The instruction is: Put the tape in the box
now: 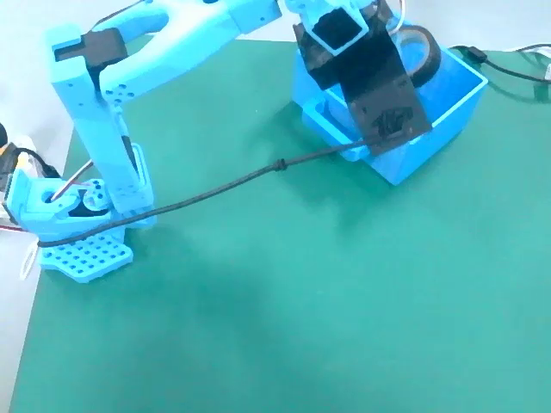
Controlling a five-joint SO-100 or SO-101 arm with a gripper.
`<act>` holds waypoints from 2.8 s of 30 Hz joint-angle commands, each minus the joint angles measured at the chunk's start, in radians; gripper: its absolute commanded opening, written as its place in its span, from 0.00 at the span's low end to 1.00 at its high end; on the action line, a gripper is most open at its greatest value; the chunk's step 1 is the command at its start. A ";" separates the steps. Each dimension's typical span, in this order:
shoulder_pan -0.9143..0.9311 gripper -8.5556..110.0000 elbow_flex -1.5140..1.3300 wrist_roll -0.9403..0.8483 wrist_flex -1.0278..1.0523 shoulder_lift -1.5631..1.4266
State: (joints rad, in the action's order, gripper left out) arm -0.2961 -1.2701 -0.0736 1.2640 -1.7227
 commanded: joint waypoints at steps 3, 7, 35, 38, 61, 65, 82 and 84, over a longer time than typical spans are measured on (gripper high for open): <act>-0.094 0.07 0.087 0.009 -0.087 0.035; -0.141 0.07 0.087 0.025 -0.117 0.078; -0.176 0.07 0.087 0.049 -0.268 0.282; -0.178 0.07 0.087 0.049 -0.268 0.284; -0.192 0.07 0.087 0.038 -0.268 0.291; -0.195 0.09 0.087 0.038 -0.268 0.295; -0.196 0.26 0.083 0.046 -0.268 0.298; -0.196 0.26 0.080 0.044 -0.268 0.298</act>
State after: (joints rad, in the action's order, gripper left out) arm -0.4817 -1.2701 -0.0184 1.0216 -1.4021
